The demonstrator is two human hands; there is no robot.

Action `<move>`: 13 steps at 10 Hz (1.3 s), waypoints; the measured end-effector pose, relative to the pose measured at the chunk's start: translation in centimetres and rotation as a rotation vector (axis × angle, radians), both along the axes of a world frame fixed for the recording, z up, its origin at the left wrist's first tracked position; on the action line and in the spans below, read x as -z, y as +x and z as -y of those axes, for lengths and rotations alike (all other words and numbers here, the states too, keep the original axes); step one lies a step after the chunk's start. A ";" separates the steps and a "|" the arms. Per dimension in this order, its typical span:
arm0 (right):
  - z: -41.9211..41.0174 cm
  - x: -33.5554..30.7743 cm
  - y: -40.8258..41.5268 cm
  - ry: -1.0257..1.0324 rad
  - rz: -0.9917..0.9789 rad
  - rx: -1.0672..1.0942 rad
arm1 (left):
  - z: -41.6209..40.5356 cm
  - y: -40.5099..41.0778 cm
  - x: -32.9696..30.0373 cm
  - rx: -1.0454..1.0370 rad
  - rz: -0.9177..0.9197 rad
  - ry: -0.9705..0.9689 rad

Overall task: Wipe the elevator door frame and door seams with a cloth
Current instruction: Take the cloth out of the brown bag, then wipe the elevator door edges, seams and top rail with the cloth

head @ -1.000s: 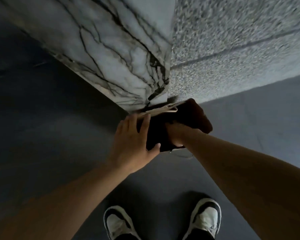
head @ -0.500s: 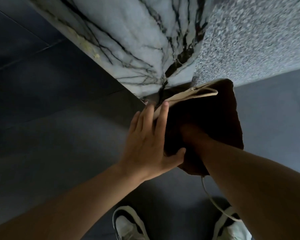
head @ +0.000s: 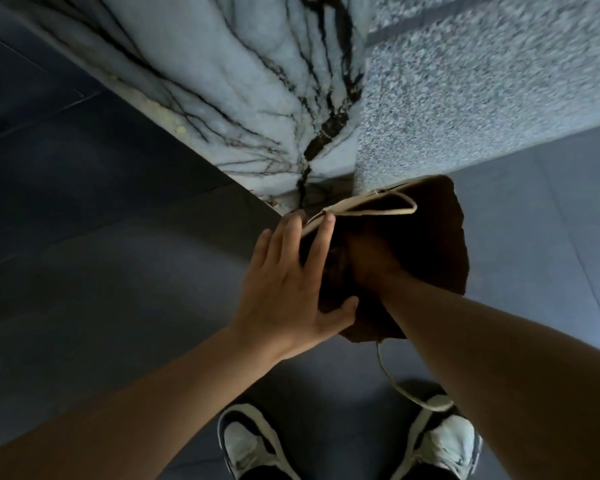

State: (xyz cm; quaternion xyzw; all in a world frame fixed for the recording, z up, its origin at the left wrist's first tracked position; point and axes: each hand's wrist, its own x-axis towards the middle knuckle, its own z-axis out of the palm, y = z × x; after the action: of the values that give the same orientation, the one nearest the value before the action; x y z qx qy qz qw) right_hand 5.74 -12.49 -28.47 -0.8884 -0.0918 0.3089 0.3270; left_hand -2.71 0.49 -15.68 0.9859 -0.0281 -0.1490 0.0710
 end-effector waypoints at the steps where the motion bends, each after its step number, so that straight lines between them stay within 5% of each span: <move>1: 1.0 -4.4 0.3 -0.084 0.068 -0.049 | 0.5 -0.1 -2.4 0.026 -0.067 0.051; 3: 2.7 -15.5 2.4 -0.298 0.000 -0.100 | 1.4 1.7 -9.7 0.033 -0.092 0.123; 6: 6.4 -31.8 4.5 -0.311 0.124 -0.268 | 2.0 4.3 -23.1 0.093 -0.011 0.157; 10: 7.1 -50.6 5.3 -0.316 0.286 -0.096 | 1.8 6.2 -38.6 0.116 0.059 0.104; 13: 7.5 -64.8 3.1 -0.309 0.490 -0.028 | 2.8 6.1 -52.0 0.204 0.273 0.116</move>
State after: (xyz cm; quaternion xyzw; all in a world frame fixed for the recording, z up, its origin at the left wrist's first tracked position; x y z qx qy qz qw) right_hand 8.79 -19.97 36.37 -0.9745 -0.1320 0.0998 0.1517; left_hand 3.44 -2.34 36.32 0.9914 -0.1286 -0.0215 -0.0060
